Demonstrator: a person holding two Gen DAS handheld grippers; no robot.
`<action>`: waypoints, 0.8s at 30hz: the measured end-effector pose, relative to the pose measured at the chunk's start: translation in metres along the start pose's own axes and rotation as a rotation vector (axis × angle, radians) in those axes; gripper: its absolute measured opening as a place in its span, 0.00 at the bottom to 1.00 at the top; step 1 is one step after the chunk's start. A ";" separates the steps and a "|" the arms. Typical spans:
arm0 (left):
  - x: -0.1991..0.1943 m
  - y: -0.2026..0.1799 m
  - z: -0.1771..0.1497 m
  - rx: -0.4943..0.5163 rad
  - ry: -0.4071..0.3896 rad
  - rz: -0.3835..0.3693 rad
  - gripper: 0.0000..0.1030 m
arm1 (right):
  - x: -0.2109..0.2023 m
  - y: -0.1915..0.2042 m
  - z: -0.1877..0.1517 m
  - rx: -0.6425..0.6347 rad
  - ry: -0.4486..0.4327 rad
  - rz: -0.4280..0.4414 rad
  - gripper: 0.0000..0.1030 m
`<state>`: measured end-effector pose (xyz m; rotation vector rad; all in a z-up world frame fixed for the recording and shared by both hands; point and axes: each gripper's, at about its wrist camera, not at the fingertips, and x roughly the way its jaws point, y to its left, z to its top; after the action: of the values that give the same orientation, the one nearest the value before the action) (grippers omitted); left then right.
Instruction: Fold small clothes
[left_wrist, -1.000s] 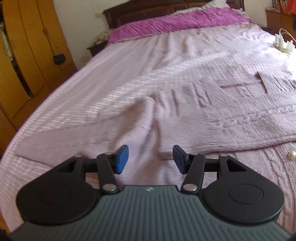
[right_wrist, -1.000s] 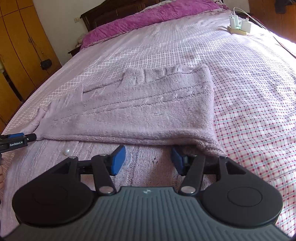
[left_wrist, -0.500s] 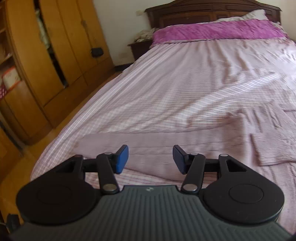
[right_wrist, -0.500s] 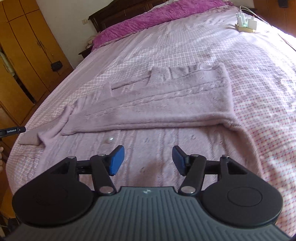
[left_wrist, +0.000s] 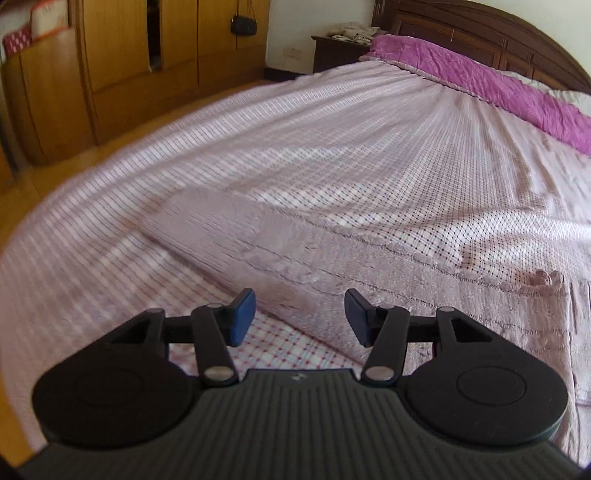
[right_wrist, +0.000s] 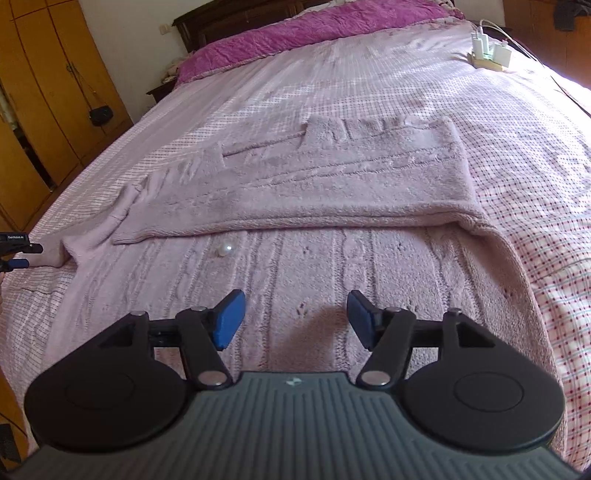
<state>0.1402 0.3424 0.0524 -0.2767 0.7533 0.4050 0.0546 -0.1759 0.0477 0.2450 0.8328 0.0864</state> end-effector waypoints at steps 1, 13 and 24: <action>0.005 0.000 -0.002 -0.003 0.003 -0.013 0.54 | 0.003 -0.002 0.000 0.006 0.001 -0.011 0.66; 0.035 -0.045 -0.010 0.150 -0.088 0.101 0.51 | 0.007 -0.017 0.008 0.050 -0.047 -0.024 0.67; -0.020 -0.044 -0.004 0.147 -0.220 0.075 0.08 | 0.003 -0.022 0.007 0.072 -0.067 -0.009 0.67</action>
<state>0.1440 0.2965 0.0682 -0.0640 0.5746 0.4404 0.0607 -0.1982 0.0445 0.3102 0.7715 0.0396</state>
